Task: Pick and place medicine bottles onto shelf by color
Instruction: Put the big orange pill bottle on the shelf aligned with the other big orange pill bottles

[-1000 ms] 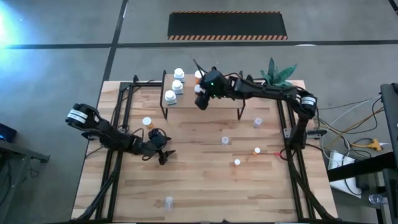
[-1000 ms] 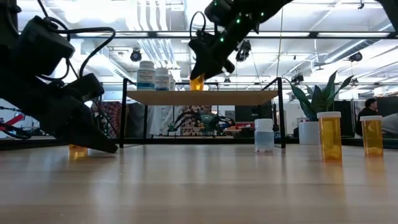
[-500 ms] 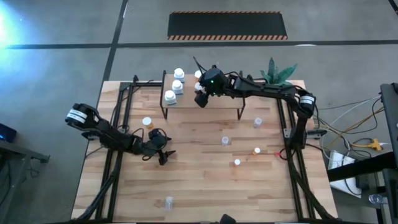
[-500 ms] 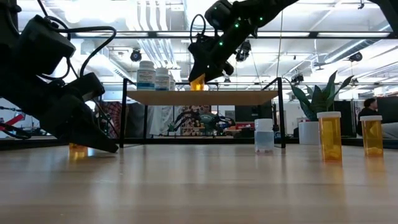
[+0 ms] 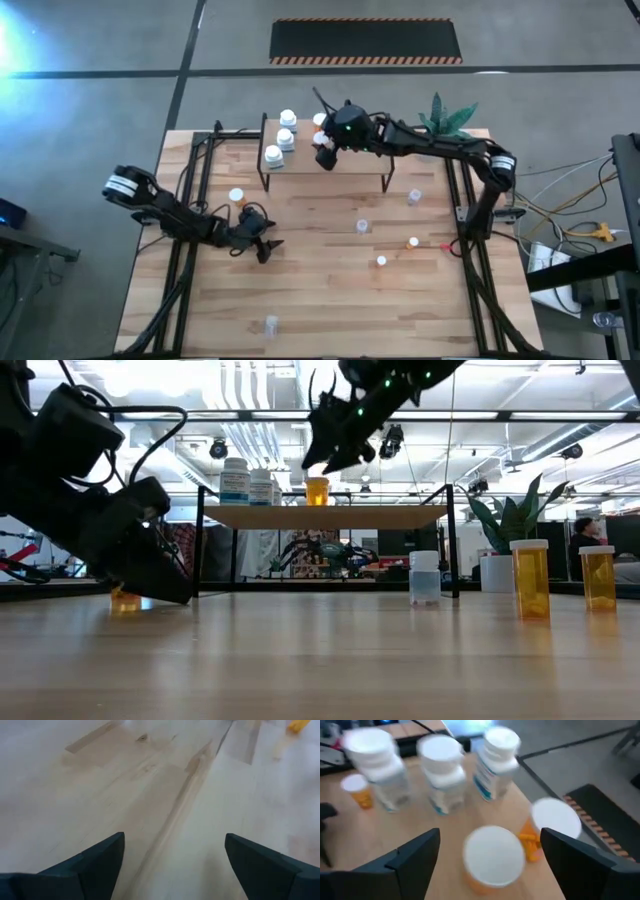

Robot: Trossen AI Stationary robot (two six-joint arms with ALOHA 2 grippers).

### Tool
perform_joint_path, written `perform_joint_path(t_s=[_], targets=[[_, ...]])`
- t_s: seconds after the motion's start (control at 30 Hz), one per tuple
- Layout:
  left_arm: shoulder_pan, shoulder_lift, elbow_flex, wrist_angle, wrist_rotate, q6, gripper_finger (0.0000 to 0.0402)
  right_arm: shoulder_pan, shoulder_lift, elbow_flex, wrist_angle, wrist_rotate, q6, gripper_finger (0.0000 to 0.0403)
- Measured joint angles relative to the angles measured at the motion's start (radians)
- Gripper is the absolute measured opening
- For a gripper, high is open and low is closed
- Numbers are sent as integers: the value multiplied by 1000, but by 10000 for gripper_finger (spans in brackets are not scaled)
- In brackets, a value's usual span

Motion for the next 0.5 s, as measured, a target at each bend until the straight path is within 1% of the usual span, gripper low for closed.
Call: perform_joint_path(t_s=[0.07, 0.13, 0.2, 0.23, 0.3, 0.4, 0.47, 0.5], targets=[[0, -22, 0, -11, 40, -28, 327, 22, -18, 0, 0, -1, -14, 328], [-2, -58, 0, -28, 118, -48, 327, 44, -33, 0, 0, -1, -17, 327], [-3, -103, 8, -89, 177, -49, 327, 70, -44, -7, 1, -1, -28, 327], [-2, -132, 18, -148, 205, -50, 327, 85, -46, -15, -1, 0, -39, 327], [-2, -192, 62, -326, 243, -49, 327, 115, -47, -36, 2, 0, -49, 327], [-3, -288, 175, -722, 302, -48, 327, 163, -47, -96, 35, -1, -47, 327], [-4, -337, 259, -1000, 310, -46, 327, 190, -47, -146, 74, -2, -35, 327], [-4, -363, 306, -1115, 309, -47, 327, 200, -47, -174, 97, -1, -23, 327]])
